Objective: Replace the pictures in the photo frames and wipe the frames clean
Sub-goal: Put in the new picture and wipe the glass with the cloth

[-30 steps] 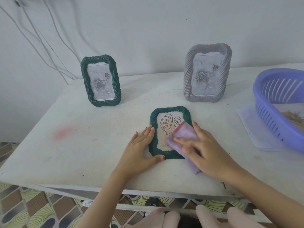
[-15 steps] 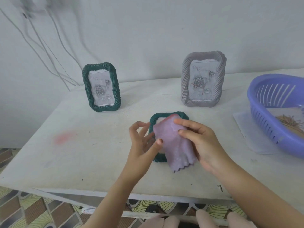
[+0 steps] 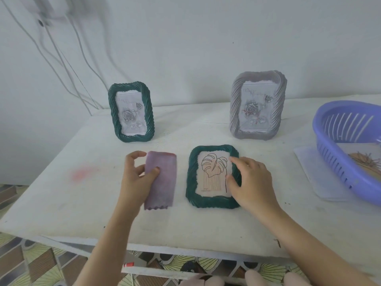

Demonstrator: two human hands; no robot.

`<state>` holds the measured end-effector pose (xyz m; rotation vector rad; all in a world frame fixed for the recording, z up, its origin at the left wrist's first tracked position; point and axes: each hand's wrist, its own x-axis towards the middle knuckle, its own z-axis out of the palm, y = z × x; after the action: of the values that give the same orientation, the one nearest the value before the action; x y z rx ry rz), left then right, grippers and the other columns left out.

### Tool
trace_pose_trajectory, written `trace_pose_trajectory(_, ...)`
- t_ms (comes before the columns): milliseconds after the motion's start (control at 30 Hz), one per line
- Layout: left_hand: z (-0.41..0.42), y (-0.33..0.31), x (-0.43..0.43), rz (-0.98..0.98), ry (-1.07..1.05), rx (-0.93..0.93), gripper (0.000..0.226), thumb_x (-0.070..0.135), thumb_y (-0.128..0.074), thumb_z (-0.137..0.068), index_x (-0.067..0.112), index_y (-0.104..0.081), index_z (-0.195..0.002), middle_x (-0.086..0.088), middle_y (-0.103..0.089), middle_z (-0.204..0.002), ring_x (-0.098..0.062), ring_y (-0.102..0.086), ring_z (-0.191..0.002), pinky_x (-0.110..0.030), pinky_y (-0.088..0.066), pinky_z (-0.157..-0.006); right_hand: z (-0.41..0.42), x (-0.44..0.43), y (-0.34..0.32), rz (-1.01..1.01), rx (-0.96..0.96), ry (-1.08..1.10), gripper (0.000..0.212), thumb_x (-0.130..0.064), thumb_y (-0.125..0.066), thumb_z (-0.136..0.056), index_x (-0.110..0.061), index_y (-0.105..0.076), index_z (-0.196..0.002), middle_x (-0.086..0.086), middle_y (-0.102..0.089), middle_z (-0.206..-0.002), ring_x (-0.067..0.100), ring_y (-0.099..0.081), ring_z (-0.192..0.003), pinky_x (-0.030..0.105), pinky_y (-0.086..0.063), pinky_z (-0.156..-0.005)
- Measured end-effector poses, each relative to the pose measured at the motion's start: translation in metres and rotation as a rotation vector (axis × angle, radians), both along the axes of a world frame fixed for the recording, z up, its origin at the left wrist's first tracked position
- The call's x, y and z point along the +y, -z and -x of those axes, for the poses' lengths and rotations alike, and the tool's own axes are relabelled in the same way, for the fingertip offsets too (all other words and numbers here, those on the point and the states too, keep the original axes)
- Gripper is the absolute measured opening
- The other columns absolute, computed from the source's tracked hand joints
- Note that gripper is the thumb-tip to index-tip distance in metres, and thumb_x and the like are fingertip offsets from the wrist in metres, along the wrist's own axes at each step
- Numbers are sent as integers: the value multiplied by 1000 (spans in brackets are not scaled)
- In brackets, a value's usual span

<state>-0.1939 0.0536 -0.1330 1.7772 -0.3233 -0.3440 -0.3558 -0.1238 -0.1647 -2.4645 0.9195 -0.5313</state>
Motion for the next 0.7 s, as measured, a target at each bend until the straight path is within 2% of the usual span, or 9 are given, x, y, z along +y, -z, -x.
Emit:
trace_pose_trajectory(100, -27, 9, 11, -244, -50, -118, 35, 8, -59, -84, 27, -44, -109, -13, -66, -102, -27, -60, -84, -37, -48, -70, 0, -2, 9, 87, 195, 98, 57, -39, -47, -88, -12, -38, -137, 11, -39, -144, 32, -28, -133, 44, -20, -109)
trace_pose_trajectory(200, -36, 17, 16, -664, -73, -343, 48, 11, -61, -80, 17, -45, -125, -15, -51, -127, -34, -47, -113, -39, -38, -91, -1, -2, 13, 50, 291, 97, 56, -42, -41, -90, -13, -38, -137, 11, -26, -151, 32, -16, -140, 46, -9, -113)
trace_pose_trajectory(233, -34, 18, 15, -722, -90, -446, 54, 10, -61, -78, 15, -44, -129, -15, -46, -133, -36, -41, -120, -41, -33, -98, -2, -2, 14, 39, 285, 94, 55, -42, -41, -90, -13, -38, -137, 11, -25, -152, 31, -14, -140, 46, -9, -114)
trace_pose_trajectory(300, -24, 16, 8, -626, -47, -667, 54, 9, -62, -76, 12, -48, -128, -13, -49, -132, -37, -40, -123, -38, -29, -102, -2, -3, 14, 11, 257, 105, 53, -40, -42, -90, -13, -39, -136, 10, -20, -154, 31, -9, -142, 46, -6, -116)
trace_pose_trajectory(367, -7, 12, -3, -550, 134, -794, 52, 27, -60, -78, 17, -49, -128, -8, -53, -129, -34, -40, -127, -30, -24, -102, -2, -2, 13, 10, 240, 124, 50, -39, -43, -90, -12, -44, -132, 11, -13, -155, 32, -2, -143, 46, -1, -115)
trace_pose_trajectory(433, 12, 10, -13, -609, 411, -701, 69, 49, -60, -79, 34, -30, -140, 4, -33, -145, -17, -9, -143, -27, -7, -110, -3, -2, 12, 6, 212, 122, 44, -37, -45, -89, -11, -51, -124, 13, -10, -156, 33, 1, -143, 46, 1, -115)
trace_pose_trajectory(500, 24, 18, -21, -758, 678, -573, 91, 61, -61, -74, 40, -7, -145, 10, -8, -152, -2, 18, -134, -31, 15, -111, -4, -2, 12, -44, 137, 114, 37, -33, -50, -88, -11, -56, -117, 14, -12, -155, 32, 0, -143, 43, -1, -116)
trace_pose_trajectory(600, 28, 33, -25, -765, 765, -529, 98, 60, -61, -75, 34, 0, -147, 1, 3, -157, -4, 16, -139, -30, 20, -111, -4, -5, 10, -158, 13, 106, 40, -26, -57, -85, -10, -54, -121, 11, -20, -153, 27, -7, -142, 37, -11, -114)
trace_pose_trajectory(700, 27, 39, -24, -629, 729, -423, 101, 51, -70, -73, 35, -3, -147, 5, 3, -157, 1, 17, -136, -27, 16, -113, -3, -5, 3, -395, -183, 74, 43, -14, -61, -82, -12, -46, -123, 6, -52, -129, 23, -44, -124, 29, -36, -98)
